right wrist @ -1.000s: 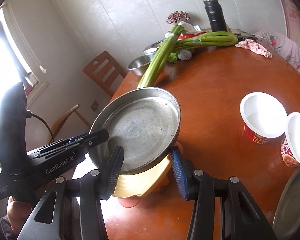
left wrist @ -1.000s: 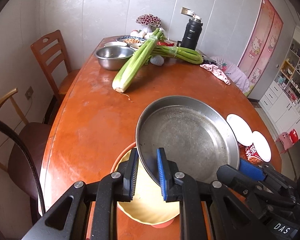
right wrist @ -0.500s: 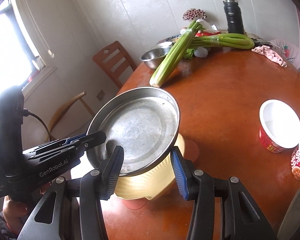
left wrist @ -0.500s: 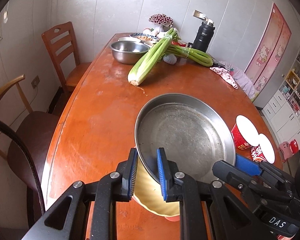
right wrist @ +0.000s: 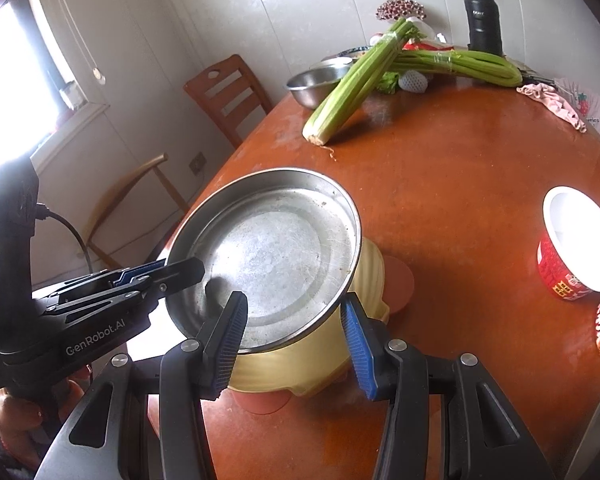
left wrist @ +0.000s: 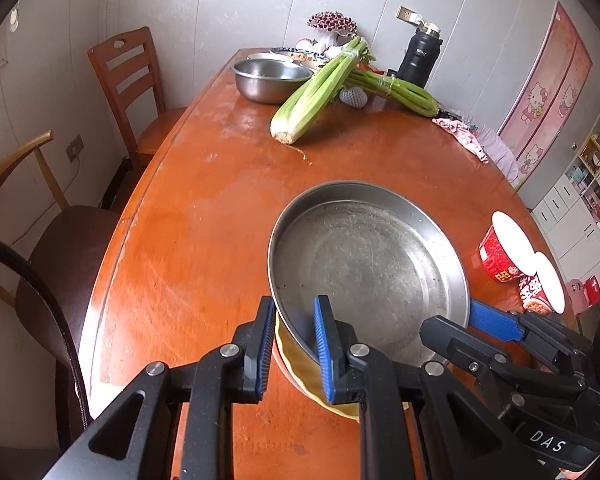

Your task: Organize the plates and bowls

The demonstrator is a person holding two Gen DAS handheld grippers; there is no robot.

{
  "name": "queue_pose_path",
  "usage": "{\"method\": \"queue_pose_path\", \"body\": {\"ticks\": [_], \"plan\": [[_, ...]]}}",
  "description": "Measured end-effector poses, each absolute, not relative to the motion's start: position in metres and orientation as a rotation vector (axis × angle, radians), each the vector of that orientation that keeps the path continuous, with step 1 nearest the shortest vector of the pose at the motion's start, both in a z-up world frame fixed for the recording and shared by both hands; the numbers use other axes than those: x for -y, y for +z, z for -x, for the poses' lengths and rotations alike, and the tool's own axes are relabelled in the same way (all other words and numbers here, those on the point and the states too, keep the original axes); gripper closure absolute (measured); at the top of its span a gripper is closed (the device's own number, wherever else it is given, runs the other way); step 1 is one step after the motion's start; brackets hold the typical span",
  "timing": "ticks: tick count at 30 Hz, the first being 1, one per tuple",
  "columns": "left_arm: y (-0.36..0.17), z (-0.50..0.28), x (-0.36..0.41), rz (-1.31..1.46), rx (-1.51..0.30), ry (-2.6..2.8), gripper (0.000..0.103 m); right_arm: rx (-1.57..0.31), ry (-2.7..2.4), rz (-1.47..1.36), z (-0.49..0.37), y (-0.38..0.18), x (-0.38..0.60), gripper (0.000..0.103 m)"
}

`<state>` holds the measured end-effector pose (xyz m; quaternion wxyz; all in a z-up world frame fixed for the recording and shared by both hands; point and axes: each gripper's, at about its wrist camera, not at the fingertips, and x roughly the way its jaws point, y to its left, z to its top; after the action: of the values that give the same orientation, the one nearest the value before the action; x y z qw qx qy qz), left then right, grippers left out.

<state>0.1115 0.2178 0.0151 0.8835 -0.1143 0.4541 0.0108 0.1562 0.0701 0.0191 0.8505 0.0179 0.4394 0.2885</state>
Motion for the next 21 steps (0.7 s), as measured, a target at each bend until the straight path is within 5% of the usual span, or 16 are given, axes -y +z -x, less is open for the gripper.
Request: {"method": "queue_pose_path", "body": {"ticks": [21], "plan": [[-0.006, -0.107, -0.212, 0.229, -0.988, 0.012, 0.084, -0.913, 0.571, 0.067, -0.154, 0.006, -0.078, 0.052]]}}
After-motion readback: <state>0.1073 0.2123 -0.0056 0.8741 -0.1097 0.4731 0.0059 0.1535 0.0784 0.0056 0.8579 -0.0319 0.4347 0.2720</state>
